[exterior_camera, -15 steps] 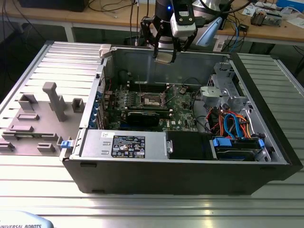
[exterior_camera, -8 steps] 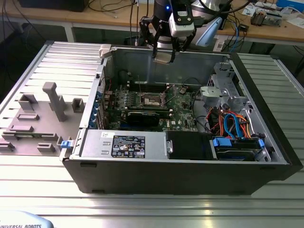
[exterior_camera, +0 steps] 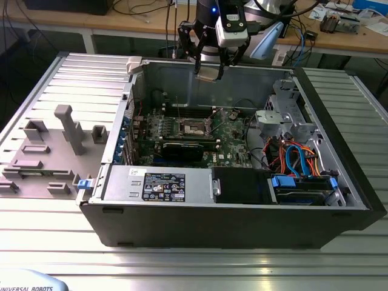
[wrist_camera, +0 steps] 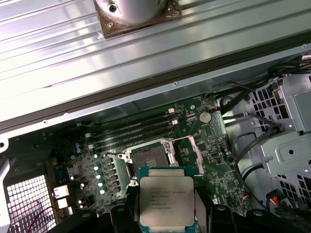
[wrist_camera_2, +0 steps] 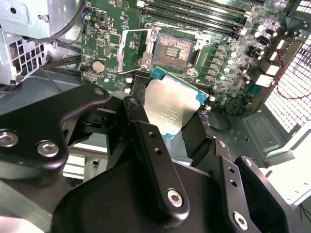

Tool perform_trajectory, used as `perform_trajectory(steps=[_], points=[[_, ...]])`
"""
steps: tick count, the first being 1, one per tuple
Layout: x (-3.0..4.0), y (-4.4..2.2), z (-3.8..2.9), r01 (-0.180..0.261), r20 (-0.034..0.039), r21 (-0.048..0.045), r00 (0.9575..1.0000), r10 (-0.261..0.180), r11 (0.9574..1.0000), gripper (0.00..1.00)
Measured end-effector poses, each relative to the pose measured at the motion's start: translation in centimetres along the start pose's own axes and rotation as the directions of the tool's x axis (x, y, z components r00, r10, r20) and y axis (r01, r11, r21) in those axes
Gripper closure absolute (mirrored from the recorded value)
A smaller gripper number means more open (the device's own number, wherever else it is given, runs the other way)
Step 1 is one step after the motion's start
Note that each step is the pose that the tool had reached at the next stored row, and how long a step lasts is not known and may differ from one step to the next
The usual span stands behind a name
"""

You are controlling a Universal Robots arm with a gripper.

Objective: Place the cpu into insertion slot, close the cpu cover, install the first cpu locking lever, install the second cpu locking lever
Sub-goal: 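Place the cpu into insertion slot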

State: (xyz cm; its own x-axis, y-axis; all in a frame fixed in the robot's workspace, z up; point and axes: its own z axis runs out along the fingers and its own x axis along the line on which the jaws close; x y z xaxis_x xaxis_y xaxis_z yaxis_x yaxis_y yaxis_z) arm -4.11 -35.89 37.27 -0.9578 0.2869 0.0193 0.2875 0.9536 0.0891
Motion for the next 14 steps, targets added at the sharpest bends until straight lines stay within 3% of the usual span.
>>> perform_trajectory(steps=[14], points=[[0.00,0.00,0.00,-0.036,0.0032,-0.0008,0.9993,0.036,0.9994,0.46]])
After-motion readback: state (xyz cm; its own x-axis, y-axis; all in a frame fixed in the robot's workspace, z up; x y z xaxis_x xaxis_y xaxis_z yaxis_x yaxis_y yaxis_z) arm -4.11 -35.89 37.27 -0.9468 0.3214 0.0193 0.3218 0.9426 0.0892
